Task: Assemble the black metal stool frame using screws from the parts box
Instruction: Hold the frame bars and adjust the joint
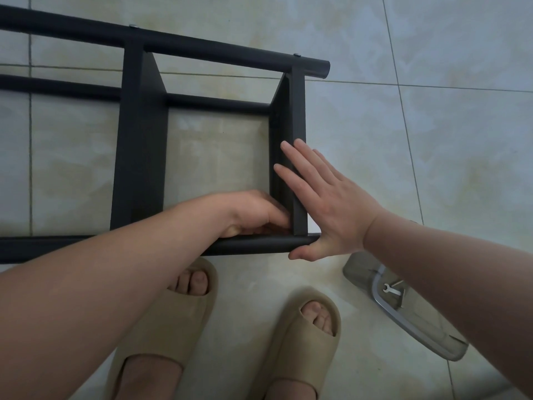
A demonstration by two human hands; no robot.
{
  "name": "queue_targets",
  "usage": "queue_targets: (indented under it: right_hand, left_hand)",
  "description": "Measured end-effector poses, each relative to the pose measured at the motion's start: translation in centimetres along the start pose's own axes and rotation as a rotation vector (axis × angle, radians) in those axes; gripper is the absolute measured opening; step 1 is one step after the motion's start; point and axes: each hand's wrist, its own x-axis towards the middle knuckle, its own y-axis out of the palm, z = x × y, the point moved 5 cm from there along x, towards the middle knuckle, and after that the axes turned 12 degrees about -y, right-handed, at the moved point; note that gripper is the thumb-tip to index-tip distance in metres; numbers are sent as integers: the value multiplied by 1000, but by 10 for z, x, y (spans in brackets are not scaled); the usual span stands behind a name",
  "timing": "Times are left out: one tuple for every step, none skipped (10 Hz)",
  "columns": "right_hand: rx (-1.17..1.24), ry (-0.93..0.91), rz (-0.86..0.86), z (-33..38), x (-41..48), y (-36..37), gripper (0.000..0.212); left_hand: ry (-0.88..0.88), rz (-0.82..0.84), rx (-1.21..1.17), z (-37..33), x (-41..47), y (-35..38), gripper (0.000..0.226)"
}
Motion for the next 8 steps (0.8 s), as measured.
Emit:
queue_targets:
  right_hand:
    - [0,2,4,0,0,0,126]
    - [-5,0,4,0,0,-1,127]
    - [-3,0,6,0,0,0,126]
    - [8,-2,4,0,0,0,126]
    - [13,-4,2,0,0,-1,126]
    - [15,-2,4,0,0,0,126]
    - [18,0,5,-1,0,0,127]
    - [14,-3,4,-1,0,0,127]
  left_hand:
    - [10,16,-40,1,1,0,19]
    - [18,28,-66,0,2,0,26]
    - [31,40,-88,0,2,0,26]
    - [38,55,-100,-2,2,1,25]
    - [23,75,-99,-2,0,3,24]
    - [14,37,-50,-1,0,3,13]
    - [10,5,-35,-1,2,1,14]
    - [17,-1,-38,-1,3,0,15]
